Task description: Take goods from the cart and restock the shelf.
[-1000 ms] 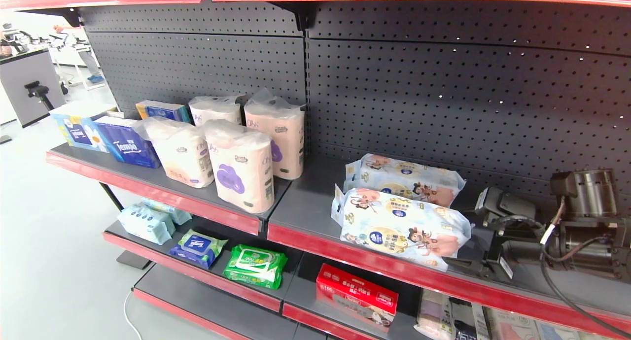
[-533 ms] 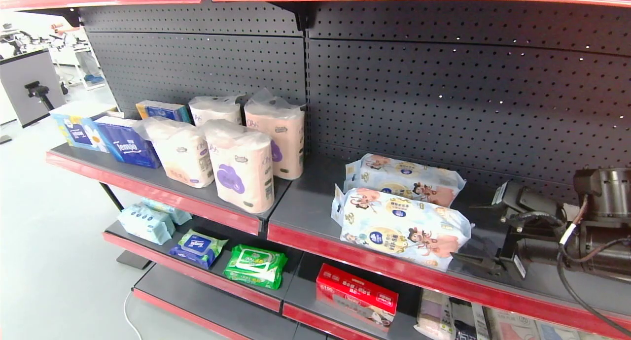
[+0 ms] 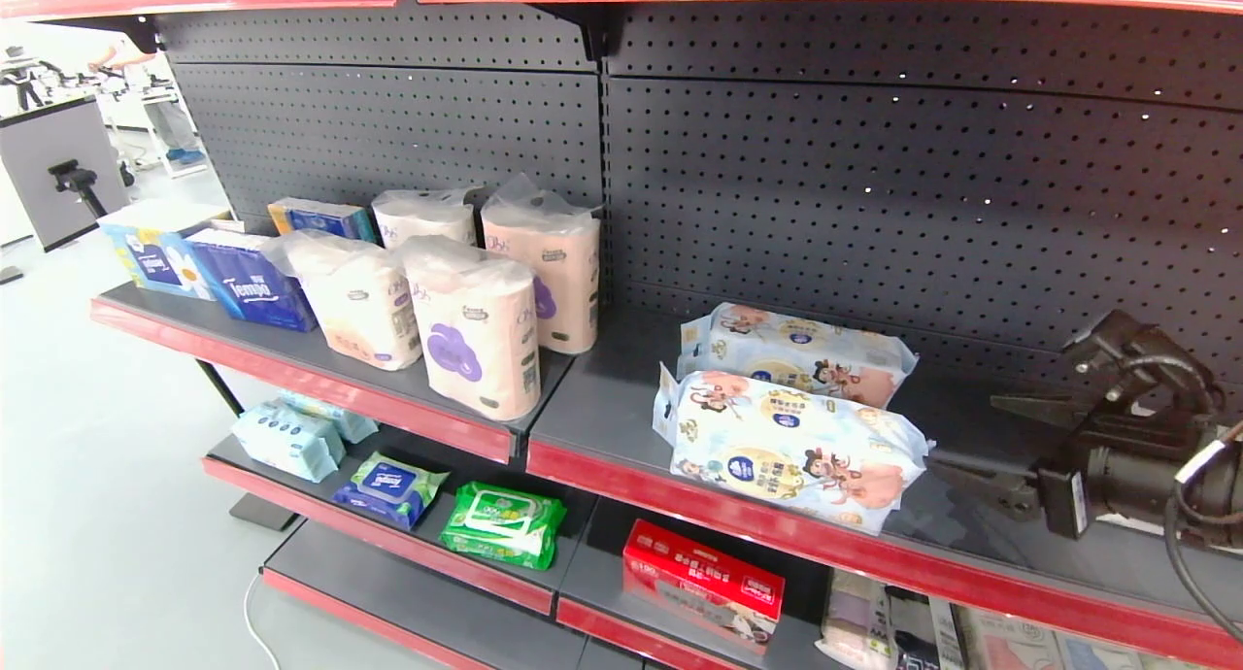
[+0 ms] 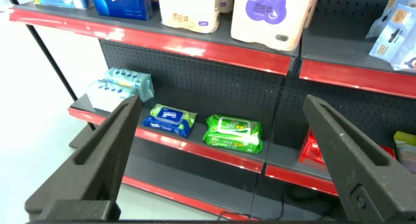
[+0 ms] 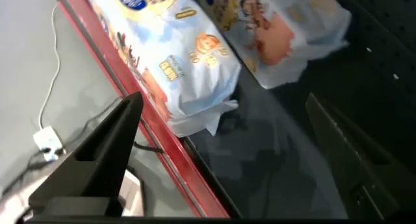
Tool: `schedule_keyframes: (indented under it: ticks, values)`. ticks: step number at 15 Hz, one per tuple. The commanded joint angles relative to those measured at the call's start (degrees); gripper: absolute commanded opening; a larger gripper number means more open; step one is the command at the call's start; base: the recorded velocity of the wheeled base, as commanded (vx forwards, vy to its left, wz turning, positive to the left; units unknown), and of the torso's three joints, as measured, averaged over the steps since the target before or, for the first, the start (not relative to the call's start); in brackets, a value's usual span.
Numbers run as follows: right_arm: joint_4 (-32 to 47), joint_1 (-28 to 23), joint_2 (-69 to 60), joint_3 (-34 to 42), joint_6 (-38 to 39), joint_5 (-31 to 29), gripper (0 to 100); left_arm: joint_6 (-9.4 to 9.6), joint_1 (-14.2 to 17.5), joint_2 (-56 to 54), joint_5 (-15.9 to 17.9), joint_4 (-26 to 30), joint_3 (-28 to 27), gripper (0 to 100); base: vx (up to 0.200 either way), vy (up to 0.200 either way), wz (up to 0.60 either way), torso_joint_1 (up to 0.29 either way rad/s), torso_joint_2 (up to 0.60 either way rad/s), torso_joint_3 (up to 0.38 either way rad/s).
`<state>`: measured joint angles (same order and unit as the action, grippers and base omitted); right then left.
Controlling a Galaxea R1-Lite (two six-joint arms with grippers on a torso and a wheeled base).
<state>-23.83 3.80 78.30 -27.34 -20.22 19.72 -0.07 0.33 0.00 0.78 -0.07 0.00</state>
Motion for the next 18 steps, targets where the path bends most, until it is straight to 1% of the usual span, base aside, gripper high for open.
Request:
schedule_keyframes:
  ticks: [1,2,3,5,6,7,8,10,11,12,13,14,16,18]
  values:
    - [0.10,-0.73,-7.11,1.33,2.65,-3.55,100,-0.01,0.02,0.00,0.01,-0.01,0.00,100,0.000,0.000,0.00,0.000,0.00,0.000]
    - [0.72,-1.96,-9.83,1.94,3.61,-6.72,100,-0.01,0.02,0.00,0.01,-0.01,0.00,100,0.000,0.000,0.00,0.000,0.00,0.000]
    - [2.91,-2.75,-12.91,2.47,4.23,-9.44,100,-0.01,0.02,0.00,0.01,-0.01,0.00,100,0.000,0.000,0.00,0.000,0.00,0.000]
    - [9.59,-3.45,-19.94,2.29,9.15,-13.84,100,-0.01,0.02,0.00,0.01,-0.01,0.00,100,0.000,0.000,0.00,0.000,0.00,0.000]
    - [14.16,-4.24,-23.81,1.94,11.08,-17.88,100,-0.01,0.02,0.00,0.01,-0.01,0.00,100,0.000,0.000,0.00,0.000,0.00,0.000]
    - [16.10,-4.68,-25.13,1.68,11.44,-19.37,100,-0.01,0.02,0.00,0.01,-0.01,0.00,100,0.000,0.000,0.00,0.000,0.00,0.000]
    - [20.32,-7.14,-29.52,1.94,14.42,-21.31,100,-0.01,0.02,0.00,0.01,-0.01,0.00,100,0.000,0.000,0.00,0.000,0.00,0.000]
    - [24.27,-9.52,-34.79,3.26,16.80,-23.33,100,-0.01,0.02,0.00,0.01,-0.01,0.00,100,0.000,0.000,0.00,0.000,0.00,0.000]
    - [29.46,-9.96,-40.51,4.49,16.80,-24.12,100,-0.01,0.02,0.00,0.01,-0.01,0.00,100,0.000,0.000,0.00,0.000,0.00,0.000]
    - [33.85,-9.78,-44.81,4.40,16.80,-23.59,100,-0.01,0.02,0.00,0.01,-0.01,0.00,100,0.000,0.000,0.00,0.000,0.00,0.000]
    - [35.96,-9.87,-46.48,4.40,16.80,-23.77,100,-0.01,0.02,0.00,0.01,-0.01,0.00,100,0.000,0.000,0.00,0.000,0.00,0.000]
    - [37.63,-10.04,-48.59,4.76,17.06,-23.94,100,-0.01,0.02,0.00,0.01,-0.01,0.00,100,0.000,0.000,0.00,0.000,0.00,0.000]
    - [37.46,-10.22,-50.26,5.81,18.73,-23.77,100,-0.01,0.02,0.00,0.01,-0.01,0.00,100,0.000,0.000,0.00,0.000,0.00,0.000]
    - [38.16,-10.13,-56.24,8.80,18.91,-22.89,100,-0.01,0.02,0.00,0.01,-0.01,0.00,100,0.000,0.000,0.00,0.000,0.00,0.000]
